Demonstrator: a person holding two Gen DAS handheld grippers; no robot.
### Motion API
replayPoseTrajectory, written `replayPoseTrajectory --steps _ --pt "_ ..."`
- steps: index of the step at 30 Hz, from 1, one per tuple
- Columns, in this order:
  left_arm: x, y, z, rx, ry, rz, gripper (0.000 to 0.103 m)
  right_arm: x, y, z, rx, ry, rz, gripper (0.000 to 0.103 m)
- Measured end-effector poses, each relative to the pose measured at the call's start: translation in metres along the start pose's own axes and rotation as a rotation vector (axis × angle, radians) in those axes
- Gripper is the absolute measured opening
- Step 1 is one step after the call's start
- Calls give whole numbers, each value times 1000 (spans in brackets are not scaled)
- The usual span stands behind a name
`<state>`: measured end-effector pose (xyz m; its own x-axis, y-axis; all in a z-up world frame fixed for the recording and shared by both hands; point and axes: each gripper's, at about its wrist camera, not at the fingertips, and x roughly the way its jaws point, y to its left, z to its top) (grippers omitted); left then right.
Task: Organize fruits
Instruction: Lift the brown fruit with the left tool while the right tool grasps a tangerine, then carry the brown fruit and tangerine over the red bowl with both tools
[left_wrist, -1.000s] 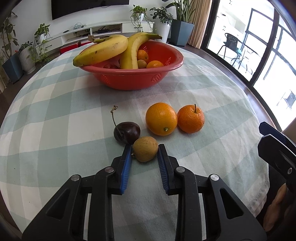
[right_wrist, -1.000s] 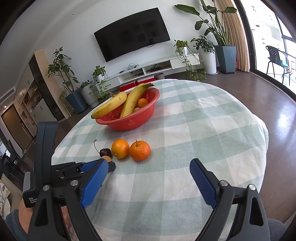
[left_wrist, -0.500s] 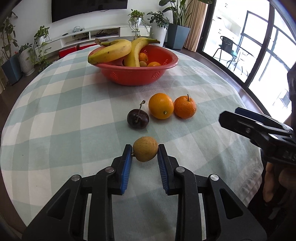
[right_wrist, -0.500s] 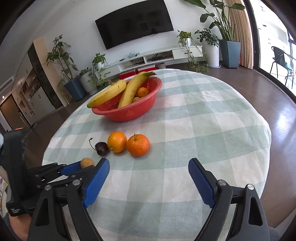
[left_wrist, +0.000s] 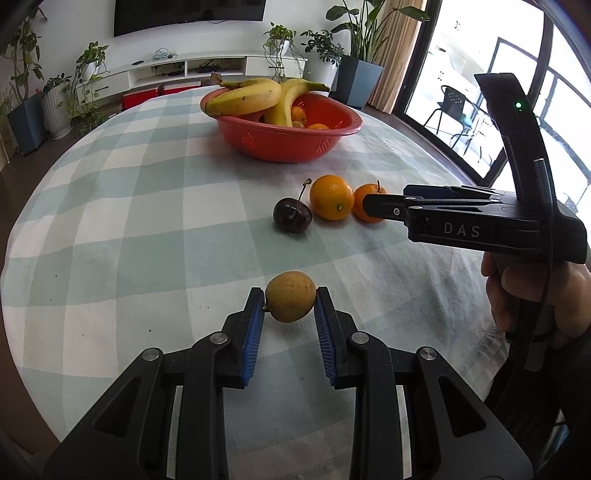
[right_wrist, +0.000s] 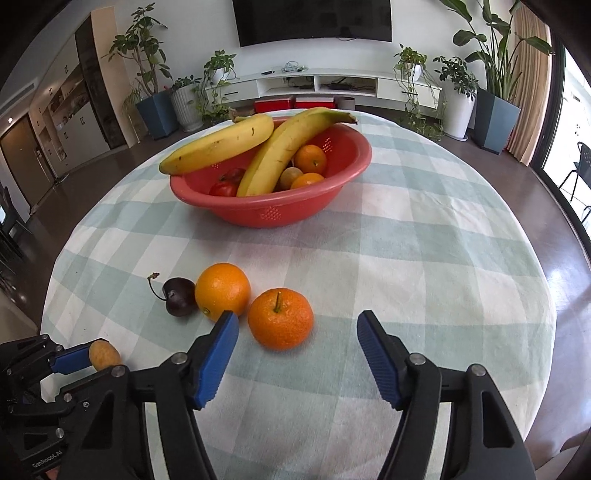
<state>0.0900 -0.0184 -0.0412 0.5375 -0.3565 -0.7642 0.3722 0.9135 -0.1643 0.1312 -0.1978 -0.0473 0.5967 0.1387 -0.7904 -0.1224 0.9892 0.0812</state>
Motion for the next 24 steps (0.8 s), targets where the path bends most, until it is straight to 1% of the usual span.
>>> replayPoseTrajectory --steps 5,12,14,16,17,19,24 --pt "4 1 -1 -5 6 -8 26 15 1 -3 -9 37 8 63" --pt "7 1 0 -4 9 -9 26 17 2 -2 -20 18 13 62" --pt "7 1 0 -4 10 -9 26 16 4 -2 -35 14 12 57" --pt "7 1 1 -3 9 -8 26 16 6 -2 -44 11 24 48" --pt "7 0 1 -3 8 -8 26 15 7 -2 -48 10 32 45" --pt "7 0 2 -2 7 -8 26 15 7 -3 -45 8 34 43" --pt "3 2 7 -9 -4 -10 26 9 0 -6 9 7 75 42"
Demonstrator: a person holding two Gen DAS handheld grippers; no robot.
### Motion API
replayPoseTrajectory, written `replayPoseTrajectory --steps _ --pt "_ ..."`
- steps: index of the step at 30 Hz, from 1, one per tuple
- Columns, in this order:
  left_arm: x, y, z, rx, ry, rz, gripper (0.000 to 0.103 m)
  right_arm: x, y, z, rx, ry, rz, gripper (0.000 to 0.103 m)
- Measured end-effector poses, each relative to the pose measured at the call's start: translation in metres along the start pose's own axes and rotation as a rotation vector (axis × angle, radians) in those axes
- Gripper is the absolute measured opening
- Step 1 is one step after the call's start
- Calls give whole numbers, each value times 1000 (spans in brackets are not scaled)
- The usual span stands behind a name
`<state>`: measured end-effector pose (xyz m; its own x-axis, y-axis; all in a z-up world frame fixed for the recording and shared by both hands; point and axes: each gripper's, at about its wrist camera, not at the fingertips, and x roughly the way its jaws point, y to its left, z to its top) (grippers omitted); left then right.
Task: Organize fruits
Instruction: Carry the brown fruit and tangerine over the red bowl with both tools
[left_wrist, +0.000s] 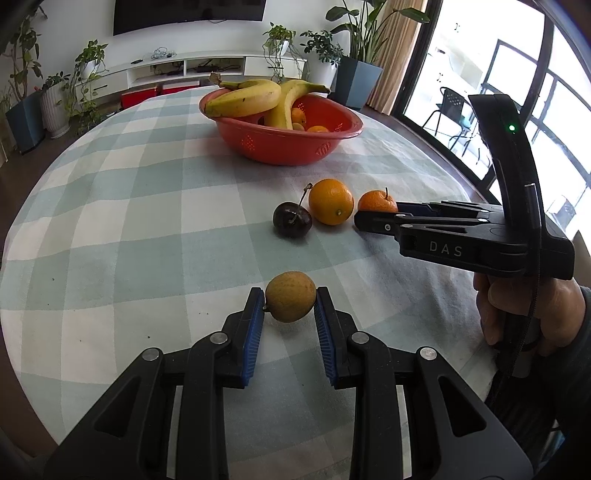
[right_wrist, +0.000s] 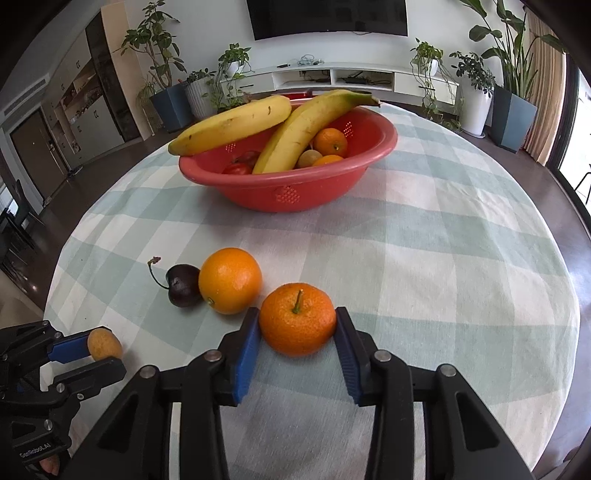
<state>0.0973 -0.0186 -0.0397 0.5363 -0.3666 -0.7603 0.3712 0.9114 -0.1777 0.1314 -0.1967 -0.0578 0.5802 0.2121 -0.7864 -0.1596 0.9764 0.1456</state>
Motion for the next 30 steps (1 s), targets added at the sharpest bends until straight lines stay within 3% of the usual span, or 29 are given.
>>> replayPoseTrajectory --steps 8,16,23,30 --pt "-14 11 24 -16 -42 -1 26 -32 -17 7 107 -90 33 42" --pt "-23 -2 92 66 -114 -1 26 -58 -26 47 90 -168 39 42" --pt "10 -21 153 139 -110 5 26 -48 -30 96 37 -176 30 42" --pt "53 -25 178 147 -62 15 26 -17 -44 128 61 -132 75 42"
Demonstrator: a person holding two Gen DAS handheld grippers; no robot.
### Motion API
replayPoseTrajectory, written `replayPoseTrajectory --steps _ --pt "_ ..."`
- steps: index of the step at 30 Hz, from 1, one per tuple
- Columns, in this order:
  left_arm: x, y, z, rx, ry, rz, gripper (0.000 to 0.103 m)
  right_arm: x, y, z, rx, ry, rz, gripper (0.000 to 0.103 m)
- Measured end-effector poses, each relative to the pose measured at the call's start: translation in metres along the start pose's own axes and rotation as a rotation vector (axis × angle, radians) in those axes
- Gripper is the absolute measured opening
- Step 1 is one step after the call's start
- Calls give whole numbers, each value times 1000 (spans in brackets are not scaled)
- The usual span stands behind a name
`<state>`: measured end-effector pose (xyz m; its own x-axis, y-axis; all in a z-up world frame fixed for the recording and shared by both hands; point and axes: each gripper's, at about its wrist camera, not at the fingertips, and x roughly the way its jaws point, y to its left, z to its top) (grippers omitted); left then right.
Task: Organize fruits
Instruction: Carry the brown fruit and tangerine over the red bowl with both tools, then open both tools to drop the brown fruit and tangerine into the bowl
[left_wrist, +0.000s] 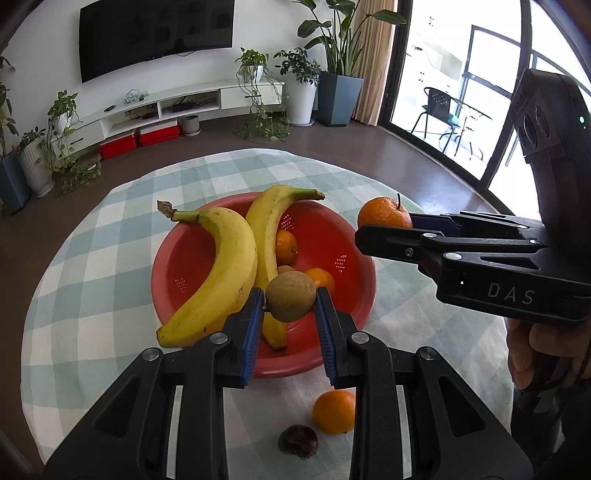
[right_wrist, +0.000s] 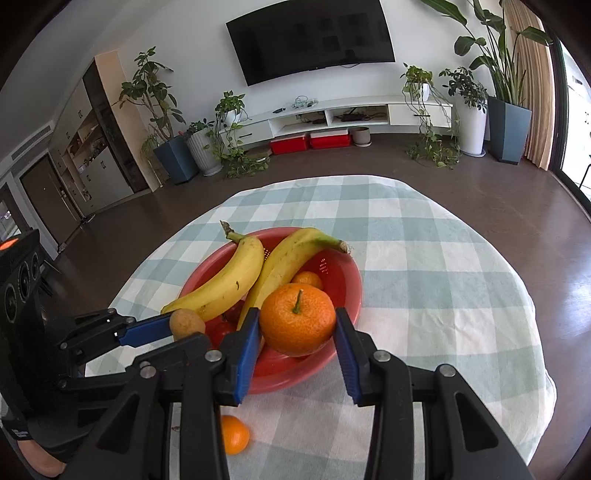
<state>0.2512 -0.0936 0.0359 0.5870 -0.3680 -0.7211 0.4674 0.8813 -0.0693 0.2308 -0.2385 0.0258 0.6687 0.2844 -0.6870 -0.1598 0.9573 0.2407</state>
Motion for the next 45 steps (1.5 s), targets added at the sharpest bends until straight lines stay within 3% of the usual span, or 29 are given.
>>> replayPoseTrajectory --steps 15,41,43,45 --pt "46 0 -10 13 66 7 26 55 -5 0 11 104 8 42" --pt "49 5 -16 -23 70 28 27 48 8 -6 -44 87 -54 45" --pt "46 4 -17 -23 65 35 29 40 8 -7 -35 68 -58 49" --pt "42 3 -17 -25 55 39 44 31 7 -8 -26 48 -64 51"
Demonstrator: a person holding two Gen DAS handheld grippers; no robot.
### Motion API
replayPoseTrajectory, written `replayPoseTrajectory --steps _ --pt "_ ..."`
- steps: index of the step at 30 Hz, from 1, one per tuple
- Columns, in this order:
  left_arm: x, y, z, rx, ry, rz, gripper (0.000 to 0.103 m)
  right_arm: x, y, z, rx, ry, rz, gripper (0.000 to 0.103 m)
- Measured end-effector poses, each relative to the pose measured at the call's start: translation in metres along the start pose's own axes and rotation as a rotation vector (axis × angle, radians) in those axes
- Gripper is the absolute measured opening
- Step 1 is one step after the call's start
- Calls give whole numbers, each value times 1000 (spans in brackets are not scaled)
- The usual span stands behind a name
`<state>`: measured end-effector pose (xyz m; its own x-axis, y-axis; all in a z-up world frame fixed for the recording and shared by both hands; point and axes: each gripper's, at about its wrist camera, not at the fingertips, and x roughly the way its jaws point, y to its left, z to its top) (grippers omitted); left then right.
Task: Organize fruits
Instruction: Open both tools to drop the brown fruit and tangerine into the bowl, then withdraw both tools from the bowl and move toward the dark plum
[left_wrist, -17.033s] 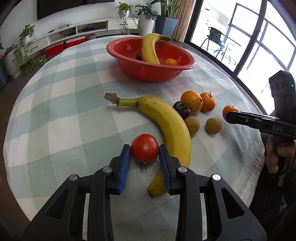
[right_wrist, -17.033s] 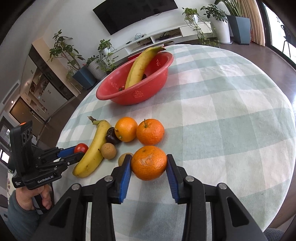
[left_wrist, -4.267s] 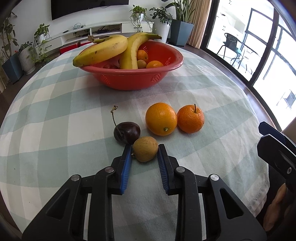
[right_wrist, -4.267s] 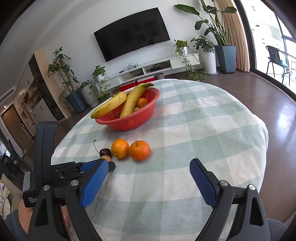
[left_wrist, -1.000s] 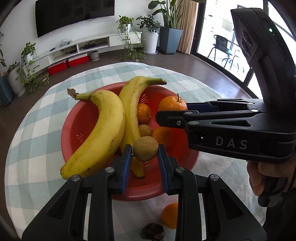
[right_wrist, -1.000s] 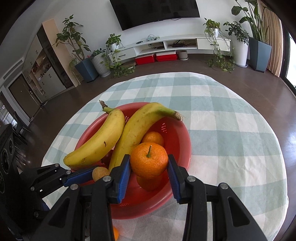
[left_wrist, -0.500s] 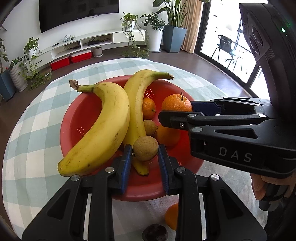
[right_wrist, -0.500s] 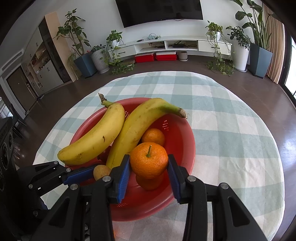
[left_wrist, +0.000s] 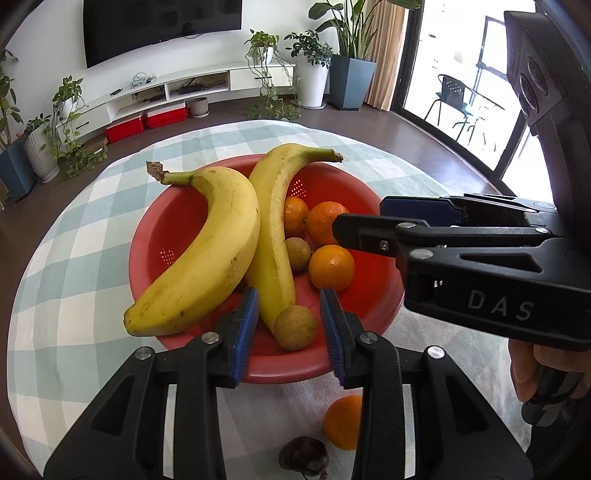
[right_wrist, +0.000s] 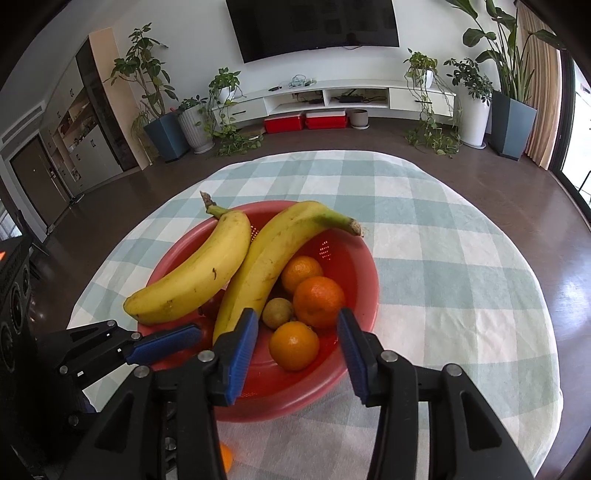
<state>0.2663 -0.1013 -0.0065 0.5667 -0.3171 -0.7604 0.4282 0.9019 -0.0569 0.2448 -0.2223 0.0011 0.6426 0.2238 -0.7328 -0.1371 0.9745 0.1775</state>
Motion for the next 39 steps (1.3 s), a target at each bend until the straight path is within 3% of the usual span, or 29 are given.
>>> replayPoseTrajectory --steps 2,12,18,29,39 --pt "-8 -3 -2 0 -14 -4 51 -11 -1 -2 6 -25 -3 53" --pt "-82 -28 -27 22 -184 42 103 -90 -2 -34 78 -239 -4 102" --pt "-121 -28 -63 -39 -236 91 103 -124 0 -65 138 -306 19 103" --pt "-160 -6 -116 -160 -176 211 103 -136 20 -114 158 -272 -19 103" --pt "-166 -5 -134 -189 -143 206 103 -145 38 -127 106 -269 -56 103"
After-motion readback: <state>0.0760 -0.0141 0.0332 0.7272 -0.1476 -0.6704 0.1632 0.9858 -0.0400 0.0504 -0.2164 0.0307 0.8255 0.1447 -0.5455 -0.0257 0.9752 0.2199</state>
